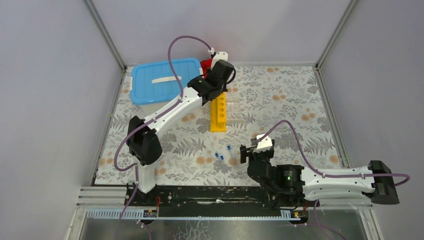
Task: Organize the chemistry lab equipment
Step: Insert the test tube into the slot of the test tube rack.
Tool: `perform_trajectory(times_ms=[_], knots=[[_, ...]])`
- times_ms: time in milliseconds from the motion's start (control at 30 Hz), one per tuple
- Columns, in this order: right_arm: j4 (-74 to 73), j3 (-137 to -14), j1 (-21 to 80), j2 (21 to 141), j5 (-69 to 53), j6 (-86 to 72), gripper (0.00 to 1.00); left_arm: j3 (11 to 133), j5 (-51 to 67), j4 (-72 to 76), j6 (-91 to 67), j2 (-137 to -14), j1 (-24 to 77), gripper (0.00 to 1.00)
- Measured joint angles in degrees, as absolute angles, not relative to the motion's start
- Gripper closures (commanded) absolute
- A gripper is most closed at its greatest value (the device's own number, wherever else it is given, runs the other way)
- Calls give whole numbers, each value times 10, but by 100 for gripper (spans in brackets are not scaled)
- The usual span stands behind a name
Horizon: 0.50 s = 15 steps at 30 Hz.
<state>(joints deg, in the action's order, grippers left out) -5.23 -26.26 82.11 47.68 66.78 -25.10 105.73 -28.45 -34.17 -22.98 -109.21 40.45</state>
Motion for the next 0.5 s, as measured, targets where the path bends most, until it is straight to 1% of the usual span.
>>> perform_trajectory(times_ms=[500], knots=[[-52,-259,816,476,668,-251,18,1057,-268,-342,-238,-1099,404,96]])
